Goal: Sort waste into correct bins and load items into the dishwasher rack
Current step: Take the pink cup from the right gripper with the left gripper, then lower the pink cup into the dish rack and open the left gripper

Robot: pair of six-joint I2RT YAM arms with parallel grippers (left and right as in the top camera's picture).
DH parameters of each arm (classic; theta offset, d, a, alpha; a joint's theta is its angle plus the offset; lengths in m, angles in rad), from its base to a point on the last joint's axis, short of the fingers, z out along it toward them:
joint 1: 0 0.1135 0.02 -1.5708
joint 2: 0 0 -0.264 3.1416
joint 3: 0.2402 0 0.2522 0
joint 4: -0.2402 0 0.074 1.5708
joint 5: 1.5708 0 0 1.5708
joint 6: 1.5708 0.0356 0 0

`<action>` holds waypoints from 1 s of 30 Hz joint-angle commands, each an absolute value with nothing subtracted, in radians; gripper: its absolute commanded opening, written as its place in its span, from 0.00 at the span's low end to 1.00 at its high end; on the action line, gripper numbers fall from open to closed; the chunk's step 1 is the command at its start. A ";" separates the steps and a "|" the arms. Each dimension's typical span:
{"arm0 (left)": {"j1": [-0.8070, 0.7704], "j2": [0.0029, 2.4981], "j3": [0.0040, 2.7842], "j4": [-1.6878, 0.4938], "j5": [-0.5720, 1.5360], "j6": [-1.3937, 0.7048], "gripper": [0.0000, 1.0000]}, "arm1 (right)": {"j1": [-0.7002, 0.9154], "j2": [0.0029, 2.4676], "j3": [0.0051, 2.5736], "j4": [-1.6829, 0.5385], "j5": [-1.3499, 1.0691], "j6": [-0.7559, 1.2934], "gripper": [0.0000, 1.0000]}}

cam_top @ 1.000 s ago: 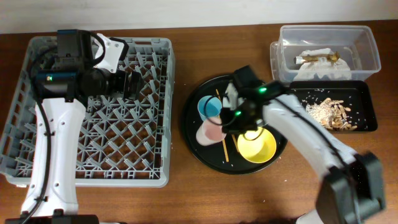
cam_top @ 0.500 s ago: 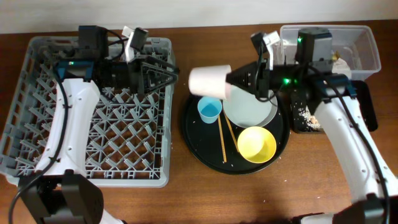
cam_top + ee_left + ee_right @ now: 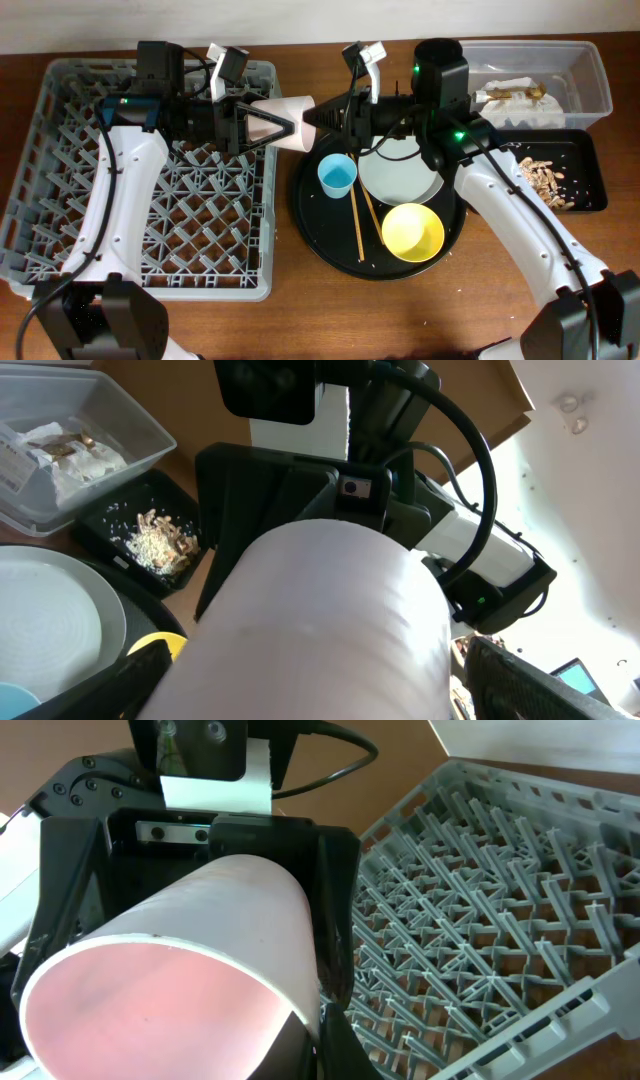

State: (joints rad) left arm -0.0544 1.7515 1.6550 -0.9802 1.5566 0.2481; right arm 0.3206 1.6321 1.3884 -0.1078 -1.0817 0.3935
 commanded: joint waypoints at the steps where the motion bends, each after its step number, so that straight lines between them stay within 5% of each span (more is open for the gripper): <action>1: -0.059 1.758 1.669 -0.982 1.574 0.270 0.92 | 0.327 1.632 1.401 -0.092 -1.060 0.402 0.04; 9: -0.084 1.758 1.669 -0.981 1.574 0.271 0.90 | 0.310 1.677 1.401 -0.085 -0.960 0.402 0.04; 12: -0.084 1.758 1.669 -0.978 1.574 0.271 0.69 | 0.286 1.677 1.401 -0.097 -0.968 0.401 0.04; 15: -0.084 1.758 1.669 -0.973 1.574 0.271 0.60 | 0.287 1.677 1.401 -0.101 -0.968 0.401 0.23; 17: -0.084 1.758 1.669 -0.953 1.572 0.271 0.59 | 0.286 1.677 1.401 -0.101 -0.968 0.401 0.64; 19: -0.038 1.758 1.669 -0.936 1.565 0.271 0.59 | 0.271 1.677 1.401 -0.101 -0.982 0.401 0.75; 23: 0.040 1.758 1.669 -0.953 0.921 0.210 0.59 | 0.134 1.677 1.401 -0.240 -0.995 0.378 0.84; 27: -0.022 1.758 1.669 -1.204 0.224 0.055 0.54 | 0.150 1.679 1.401 -0.539 -0.641 0.275 0.97; 30: -0.123 1.758 1.669 -1.403 0.098 -0.059 0.55 | 0.152 1.695 1.401 -0.574 -0.600 0.258 0.98</action>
